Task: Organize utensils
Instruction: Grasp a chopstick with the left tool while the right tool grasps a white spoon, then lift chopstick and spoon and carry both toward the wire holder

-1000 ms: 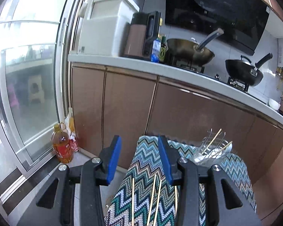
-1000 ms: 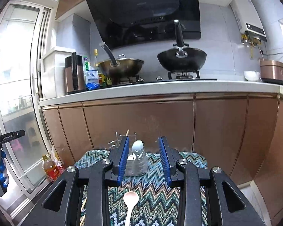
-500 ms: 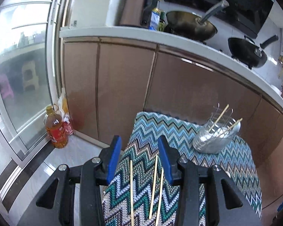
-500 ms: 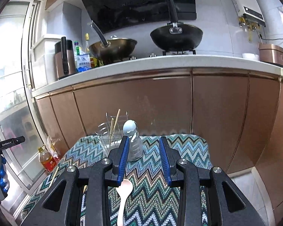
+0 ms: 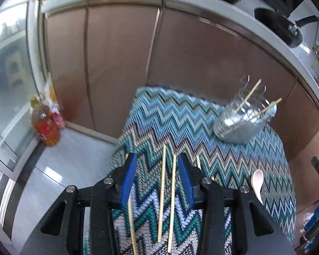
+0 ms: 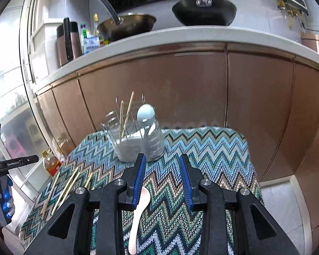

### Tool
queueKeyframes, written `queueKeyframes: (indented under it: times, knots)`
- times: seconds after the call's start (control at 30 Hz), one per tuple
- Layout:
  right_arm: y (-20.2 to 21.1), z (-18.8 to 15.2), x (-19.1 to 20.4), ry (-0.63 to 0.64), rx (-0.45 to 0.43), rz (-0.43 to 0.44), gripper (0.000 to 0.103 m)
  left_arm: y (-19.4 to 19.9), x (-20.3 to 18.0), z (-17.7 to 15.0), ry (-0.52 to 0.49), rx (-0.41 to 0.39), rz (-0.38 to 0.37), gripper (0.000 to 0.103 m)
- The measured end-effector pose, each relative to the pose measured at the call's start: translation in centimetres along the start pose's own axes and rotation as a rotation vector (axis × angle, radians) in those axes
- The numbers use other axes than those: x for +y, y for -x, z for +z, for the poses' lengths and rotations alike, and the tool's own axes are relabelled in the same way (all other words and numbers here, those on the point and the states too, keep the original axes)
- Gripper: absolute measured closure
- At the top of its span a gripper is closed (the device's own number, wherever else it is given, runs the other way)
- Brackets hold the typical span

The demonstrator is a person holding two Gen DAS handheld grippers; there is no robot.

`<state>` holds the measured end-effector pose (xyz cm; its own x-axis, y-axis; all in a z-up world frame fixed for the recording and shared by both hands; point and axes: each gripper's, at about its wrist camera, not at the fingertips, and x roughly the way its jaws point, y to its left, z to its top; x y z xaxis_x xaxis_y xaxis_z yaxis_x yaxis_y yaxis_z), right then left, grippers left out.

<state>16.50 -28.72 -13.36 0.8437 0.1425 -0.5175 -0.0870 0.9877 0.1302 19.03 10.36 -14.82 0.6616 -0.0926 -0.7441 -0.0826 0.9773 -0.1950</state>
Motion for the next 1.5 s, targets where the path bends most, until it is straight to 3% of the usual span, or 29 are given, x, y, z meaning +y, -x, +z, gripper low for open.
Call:
queueKeyframes:
  times: [0.33,0.6,0.97,1.2,1.27,1.33,1.5]
  knots:
    - [-5.0,-1.6,0.0,0.001,0.162,0.055,0.071,-7.9,-0.8,0.8,-0.028,0.247,-0.042,0.067]
    - [-10.2,-3.8,-0.5,-0.024,0.357,0.158,0.071,-12.6,-1.4,1.2,-0.046,0.372,-0.04,0.075]
    - [-15.2,-4.4,-0.9,-0.039,0.524,0.313,0.071,-15.5,-1.3,1.5,-0.07,0.454,-0.027,0.084]
    - [-17.6,-4.4,0.2,0.043,0.612,0.378,0.071,-16.3,-1.5,1.8,-0.105,0.495,-0.031,0.086]
    - [-18.1,-4.4,0.6,0.072,0.633,0.399,0.077,-16.5,-1.7,1.9,-0.121,0.502,-0.022,0.09]
    - [-18.6,-4.4,1.1,0.113,0.651,0.409,0.09,-16.7,-1.9,1.9,-0.13,0.502,-0.01,0.095]
    - [-18.4,-4.2,2.1,0.185,0.646,0.413,0.095,-16.2,-2.2,2.1,-0.115,0.48,-0.012,0.099]
